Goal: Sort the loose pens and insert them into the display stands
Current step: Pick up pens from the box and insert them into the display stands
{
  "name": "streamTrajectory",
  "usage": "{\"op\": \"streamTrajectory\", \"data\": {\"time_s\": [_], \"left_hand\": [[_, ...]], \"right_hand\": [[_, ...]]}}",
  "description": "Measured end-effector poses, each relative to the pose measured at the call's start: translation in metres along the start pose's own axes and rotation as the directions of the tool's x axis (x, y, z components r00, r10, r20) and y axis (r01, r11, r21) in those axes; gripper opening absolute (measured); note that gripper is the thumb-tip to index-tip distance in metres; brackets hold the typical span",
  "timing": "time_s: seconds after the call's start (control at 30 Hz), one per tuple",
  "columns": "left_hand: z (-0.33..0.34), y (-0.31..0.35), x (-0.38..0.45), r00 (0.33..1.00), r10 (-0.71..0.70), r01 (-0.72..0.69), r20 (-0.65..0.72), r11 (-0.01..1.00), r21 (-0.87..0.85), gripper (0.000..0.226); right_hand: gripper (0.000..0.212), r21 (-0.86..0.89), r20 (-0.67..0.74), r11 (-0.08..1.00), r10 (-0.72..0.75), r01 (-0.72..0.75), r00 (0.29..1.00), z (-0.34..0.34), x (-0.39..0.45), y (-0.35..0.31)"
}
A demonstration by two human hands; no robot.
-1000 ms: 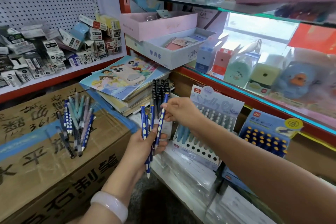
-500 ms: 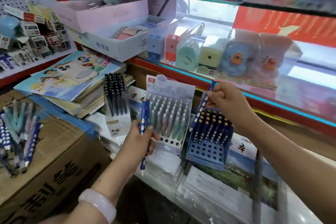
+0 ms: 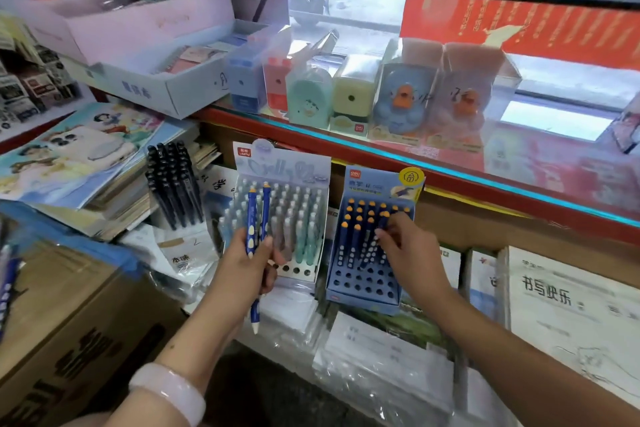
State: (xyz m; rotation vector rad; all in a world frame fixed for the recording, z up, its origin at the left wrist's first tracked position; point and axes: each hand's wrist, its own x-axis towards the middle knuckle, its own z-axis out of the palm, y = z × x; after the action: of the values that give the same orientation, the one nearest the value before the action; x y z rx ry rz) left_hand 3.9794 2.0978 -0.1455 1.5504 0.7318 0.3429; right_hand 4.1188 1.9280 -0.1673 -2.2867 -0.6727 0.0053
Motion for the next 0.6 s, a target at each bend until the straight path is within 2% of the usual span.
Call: {"op": "streamTrajectory", "data": {"time_s": [0.27, 0.4, 0.6], "left_hand": [[-0.001, 0.000, -0.001, 1.000, 0.000, 0.000, -0.003, 1.000, 0.004, 0.013], [-0.001, -0.001, -0.002, 1.000, 0.009, -0.009, 0.004, 1.000, 0.005, 0.019], [-0.003, -0.003, -0.002, 0.999, 0.016, -0.013, 0.045, 0.999, -0.052, 0.015]], "right_hand": [[0.012, -0.046, 0.033, 0.999, -0.018, 0.019, 0.999, 0.014, 0.002, 0.006], [0.013, -0.065, 0.069, 0.998, 0.024, -0.020, 0.997, 0.023, 0.002, 0.011], [0.014, -0.093, 0.114, 0.994, 0.076, -0.065, 0.991, 0.027, 0.003, 0.012]]}}
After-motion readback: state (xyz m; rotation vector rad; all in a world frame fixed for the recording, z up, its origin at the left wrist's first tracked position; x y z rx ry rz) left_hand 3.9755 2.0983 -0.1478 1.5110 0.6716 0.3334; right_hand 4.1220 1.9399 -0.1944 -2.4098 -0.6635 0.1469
